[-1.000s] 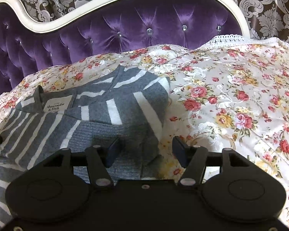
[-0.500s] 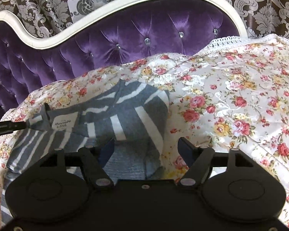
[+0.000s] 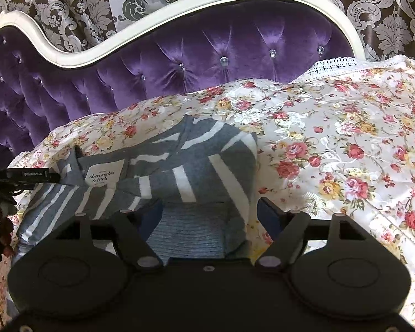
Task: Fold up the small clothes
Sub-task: 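Open the right tool and lift it off the cardigan, then move the left tool to the ribbed hem of the folded cardigan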
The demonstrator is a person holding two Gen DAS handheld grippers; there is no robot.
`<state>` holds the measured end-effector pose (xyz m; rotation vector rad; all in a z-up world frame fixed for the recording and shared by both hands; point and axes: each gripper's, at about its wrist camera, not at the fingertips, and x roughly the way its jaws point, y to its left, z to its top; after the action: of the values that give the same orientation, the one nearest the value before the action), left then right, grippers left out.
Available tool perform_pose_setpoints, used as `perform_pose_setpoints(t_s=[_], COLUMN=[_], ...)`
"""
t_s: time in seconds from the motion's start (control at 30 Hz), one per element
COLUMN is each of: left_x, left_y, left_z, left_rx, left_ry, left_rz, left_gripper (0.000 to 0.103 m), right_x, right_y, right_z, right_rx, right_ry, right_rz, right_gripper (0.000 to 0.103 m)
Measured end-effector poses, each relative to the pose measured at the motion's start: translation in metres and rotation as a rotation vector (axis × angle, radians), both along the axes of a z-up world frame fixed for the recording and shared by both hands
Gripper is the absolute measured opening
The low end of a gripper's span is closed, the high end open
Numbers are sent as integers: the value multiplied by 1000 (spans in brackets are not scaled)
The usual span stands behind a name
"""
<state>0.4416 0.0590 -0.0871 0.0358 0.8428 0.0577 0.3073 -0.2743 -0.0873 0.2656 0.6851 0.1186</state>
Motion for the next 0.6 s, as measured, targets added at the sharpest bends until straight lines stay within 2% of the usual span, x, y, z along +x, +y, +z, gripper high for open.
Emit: perform_pose_setpoints(t_s=[0.1,0.17,0.4,0.47,0.6], left_x=[-18,-33,-114,-140,-184], left_y=[6,11,24,26,28], left_z=[15,27,71,79,84], left_rx=[-82,-116,-104,-121,-118], left_ry=[-45,-68,-175,-173,-140], left_rz=[12,5,-67,-84,-68], left_gripper=[81,81,81,81,81], right_x=[-3,-6,-26,-36,-65], right_y=[-4,-7,-13,-15,-17], right_z=[2,3,9,10,11], right_rx=[25,43,110,145,235], right_ry=[-11,-18,-39,-35,-9], right_rz=[-7,-7,18,19,41], right_gripper=[79,84,86,90,91])
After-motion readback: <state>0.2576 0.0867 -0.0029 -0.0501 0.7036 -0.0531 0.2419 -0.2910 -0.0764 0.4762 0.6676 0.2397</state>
